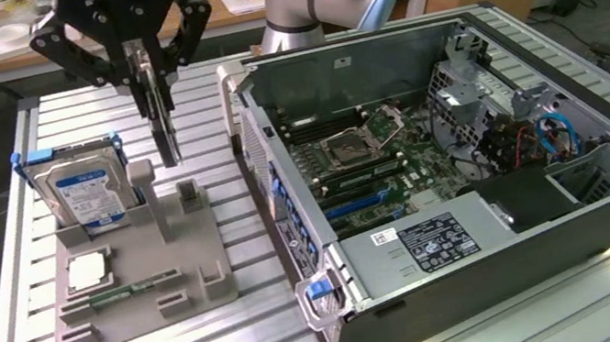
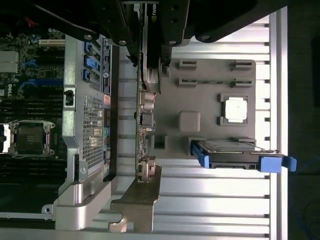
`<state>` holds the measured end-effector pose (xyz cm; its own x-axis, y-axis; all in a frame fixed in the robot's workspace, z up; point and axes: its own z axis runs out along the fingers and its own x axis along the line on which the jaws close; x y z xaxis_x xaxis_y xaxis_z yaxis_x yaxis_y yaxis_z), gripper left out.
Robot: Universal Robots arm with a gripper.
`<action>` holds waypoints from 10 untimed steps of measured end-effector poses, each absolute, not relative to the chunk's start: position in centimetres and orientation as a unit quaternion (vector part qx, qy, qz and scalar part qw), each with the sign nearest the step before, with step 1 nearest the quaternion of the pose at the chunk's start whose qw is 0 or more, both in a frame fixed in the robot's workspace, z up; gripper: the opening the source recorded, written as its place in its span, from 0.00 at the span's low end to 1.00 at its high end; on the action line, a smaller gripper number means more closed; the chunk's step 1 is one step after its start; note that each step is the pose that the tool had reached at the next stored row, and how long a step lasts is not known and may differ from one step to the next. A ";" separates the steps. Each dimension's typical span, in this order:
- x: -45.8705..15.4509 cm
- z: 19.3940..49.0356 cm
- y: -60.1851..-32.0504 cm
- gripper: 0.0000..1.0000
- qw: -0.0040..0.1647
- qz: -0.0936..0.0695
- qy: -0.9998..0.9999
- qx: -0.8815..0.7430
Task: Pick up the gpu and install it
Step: 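Pick up the gpu and move the gpu toward the slot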
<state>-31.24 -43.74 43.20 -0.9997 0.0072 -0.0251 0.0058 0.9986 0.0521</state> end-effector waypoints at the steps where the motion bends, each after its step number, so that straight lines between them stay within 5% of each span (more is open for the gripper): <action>1: -31.2 43.4 -43.7 0.26 0.013 0.026 1.000 0.003; 10: -30.5 43.6 -43.7 0.26 0.013 0.026 1.000 0.003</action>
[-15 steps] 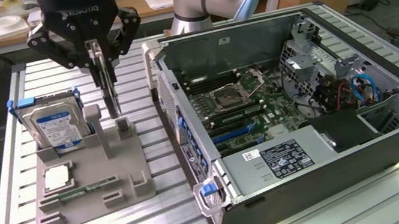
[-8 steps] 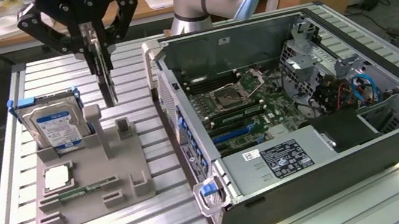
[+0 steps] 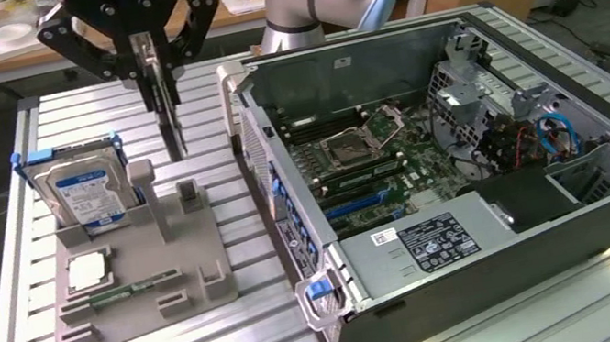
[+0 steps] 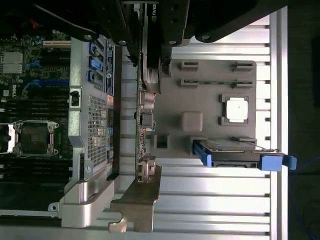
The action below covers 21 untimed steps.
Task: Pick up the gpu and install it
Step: 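Pick up the gpu and move the gpu toward the slot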
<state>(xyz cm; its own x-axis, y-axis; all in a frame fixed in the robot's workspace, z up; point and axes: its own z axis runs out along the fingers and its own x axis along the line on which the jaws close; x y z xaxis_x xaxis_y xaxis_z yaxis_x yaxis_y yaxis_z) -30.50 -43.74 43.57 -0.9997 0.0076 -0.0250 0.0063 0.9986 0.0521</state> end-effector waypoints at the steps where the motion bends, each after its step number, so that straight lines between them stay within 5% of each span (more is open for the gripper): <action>1: -30.2 43.6 -43.7 0.26 0.013 0.026 1.000 0.004; 21: -23.9 43.6 -43.7 0.26 0.013 0.026 1.000 0.004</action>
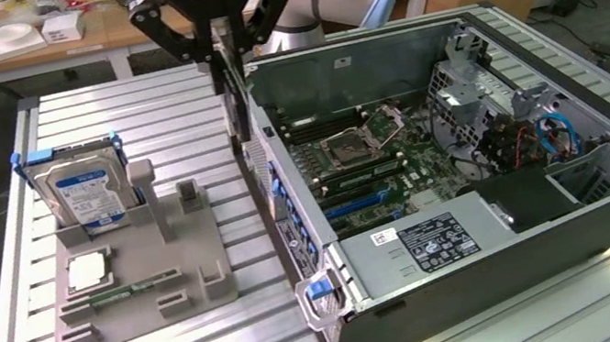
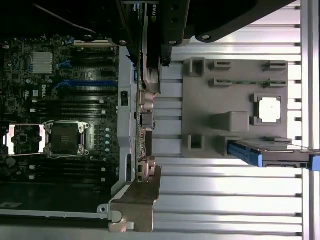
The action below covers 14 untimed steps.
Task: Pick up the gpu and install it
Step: 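Pick up the gpu and move the gpu toward the slot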
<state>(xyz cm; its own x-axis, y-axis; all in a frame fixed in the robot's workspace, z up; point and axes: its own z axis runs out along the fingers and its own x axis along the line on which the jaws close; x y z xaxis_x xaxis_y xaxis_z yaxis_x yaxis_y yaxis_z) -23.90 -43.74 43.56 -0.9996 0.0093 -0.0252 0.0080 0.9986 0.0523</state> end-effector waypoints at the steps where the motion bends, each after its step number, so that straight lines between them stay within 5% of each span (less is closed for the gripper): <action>1: -23.6 43.6 -43.7 0.26 0.013 0.026 1.000 0.004; 14: -19.5 43.6 -43.7 0.26 0.013 0.026 1.000 0.005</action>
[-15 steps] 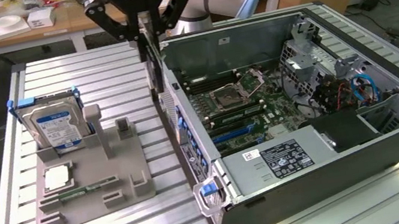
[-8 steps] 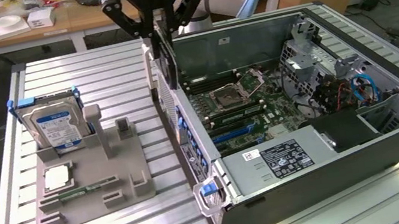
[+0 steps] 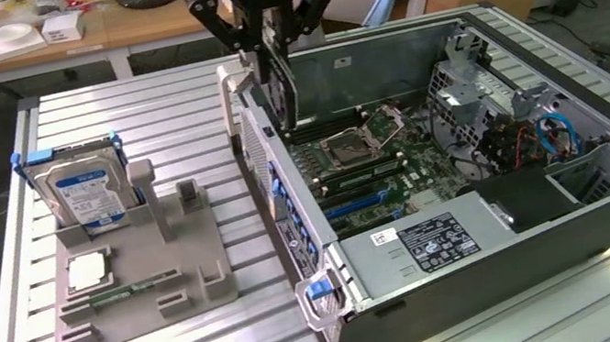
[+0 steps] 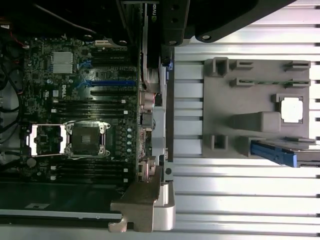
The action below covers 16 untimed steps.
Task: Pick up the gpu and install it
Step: 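Pick up the gpu and move the gpu toward the slot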
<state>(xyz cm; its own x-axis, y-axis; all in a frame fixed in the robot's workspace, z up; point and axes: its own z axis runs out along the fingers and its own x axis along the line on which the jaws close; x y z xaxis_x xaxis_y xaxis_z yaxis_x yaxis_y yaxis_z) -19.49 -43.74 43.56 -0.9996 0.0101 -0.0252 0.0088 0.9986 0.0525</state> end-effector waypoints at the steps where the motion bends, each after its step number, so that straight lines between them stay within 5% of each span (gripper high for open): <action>1: -19.2 43.6 -43.7 0.26 0.013 0.026 1.000 0.005; 16: -14.7 43.6 -43.7 0.26 0.013 0.026 1.000 0.005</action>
<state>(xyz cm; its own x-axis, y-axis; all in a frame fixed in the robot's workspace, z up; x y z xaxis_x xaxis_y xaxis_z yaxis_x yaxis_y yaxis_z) -14.66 -43.74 43.56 -0.9996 0.0110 -0.0252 0.0097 0.9986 0.0526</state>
